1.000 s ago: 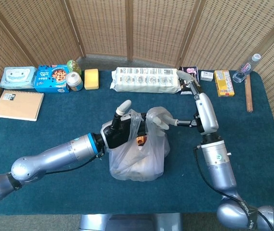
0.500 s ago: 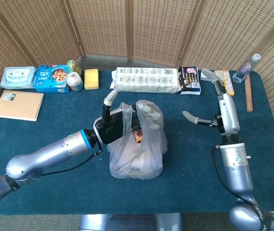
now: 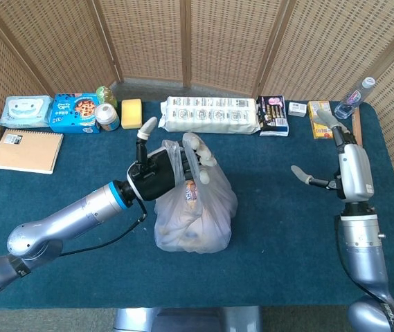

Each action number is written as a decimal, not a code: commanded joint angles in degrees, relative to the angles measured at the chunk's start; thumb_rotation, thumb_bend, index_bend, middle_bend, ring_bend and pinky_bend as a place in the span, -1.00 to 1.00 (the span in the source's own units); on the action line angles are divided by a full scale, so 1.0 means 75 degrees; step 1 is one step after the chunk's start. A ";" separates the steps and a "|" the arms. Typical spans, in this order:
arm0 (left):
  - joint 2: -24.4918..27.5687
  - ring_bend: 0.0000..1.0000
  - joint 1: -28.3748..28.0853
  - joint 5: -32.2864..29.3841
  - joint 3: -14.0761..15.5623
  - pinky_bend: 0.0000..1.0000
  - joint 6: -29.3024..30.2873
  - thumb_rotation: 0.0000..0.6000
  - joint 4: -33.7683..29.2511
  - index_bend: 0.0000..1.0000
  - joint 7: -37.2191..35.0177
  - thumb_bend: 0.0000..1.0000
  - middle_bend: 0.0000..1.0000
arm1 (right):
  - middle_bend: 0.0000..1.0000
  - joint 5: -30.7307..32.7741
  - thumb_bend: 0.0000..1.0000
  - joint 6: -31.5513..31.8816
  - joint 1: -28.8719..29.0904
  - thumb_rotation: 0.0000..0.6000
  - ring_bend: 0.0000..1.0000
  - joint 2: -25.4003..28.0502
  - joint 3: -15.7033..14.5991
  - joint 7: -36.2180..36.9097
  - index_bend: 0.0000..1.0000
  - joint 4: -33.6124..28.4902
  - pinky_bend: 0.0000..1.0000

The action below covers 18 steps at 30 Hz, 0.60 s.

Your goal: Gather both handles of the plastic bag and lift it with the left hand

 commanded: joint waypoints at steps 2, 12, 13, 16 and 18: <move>-0.0014 -0.20 -0.0112 -0.0037 0.0073 -0.05 0.0348 -0.72 -0.0149 0.00 -0.0136 -0.54 0.01 | -0.52 -0.0169 -0.59 -0.0051 -0.0159 1.00 -0.62 0.0158 -0.0230 -0.0085 -0.42 0.0142 -0.69; 0.0094 0.04 -0.0381 -0.0031 0.0059 0.14 0.1083 0.07 -0.0588 0.28 -0.0483 -0.36 0.28 | -0.46 -0.0637 -0.59 -0.0077 -0.0411 1.00 -0.58 0.0257 -0.0761 -0.0356 -0.30 0.0510 -0.63; 0.0127 0.06 -0.0393 -0.0014 0.0029 0.15 0.1110 0.11 -0.0633 0.30 -0.0501 -0.35 0.29 | -0.46 -0.0677 -0.59 -0.0076 -0.0436 1.00 -0.58 0.0261 -0.0808 -0.0371 -0.29 0.0547 -0.63; 0.0255 0.08 -0.0455 -0.0001 -0.0047 0.17 0.1217 0.24 -0.0739 0.32 -0.0609 -0.33 0.31 | -0.43 -0.0784 -0.59 -0.0089 -0.0506 1.00 -0.56 0.0271 -0.0943 -0.0402 -0.27 0.0671 -0.62; 0.0350 0.08 -0.0514 -0.0010 -0.0106 0.17 0.1326 0.27 -0.0806 0.32 -0.0702 -0.32 0.31 | -0.40 -0.0863 -0.59 -0.0072 -0.0560 1.00 -0.53 0.0272 -0.1031 -0.0439 -0.25 0.0774 -0.58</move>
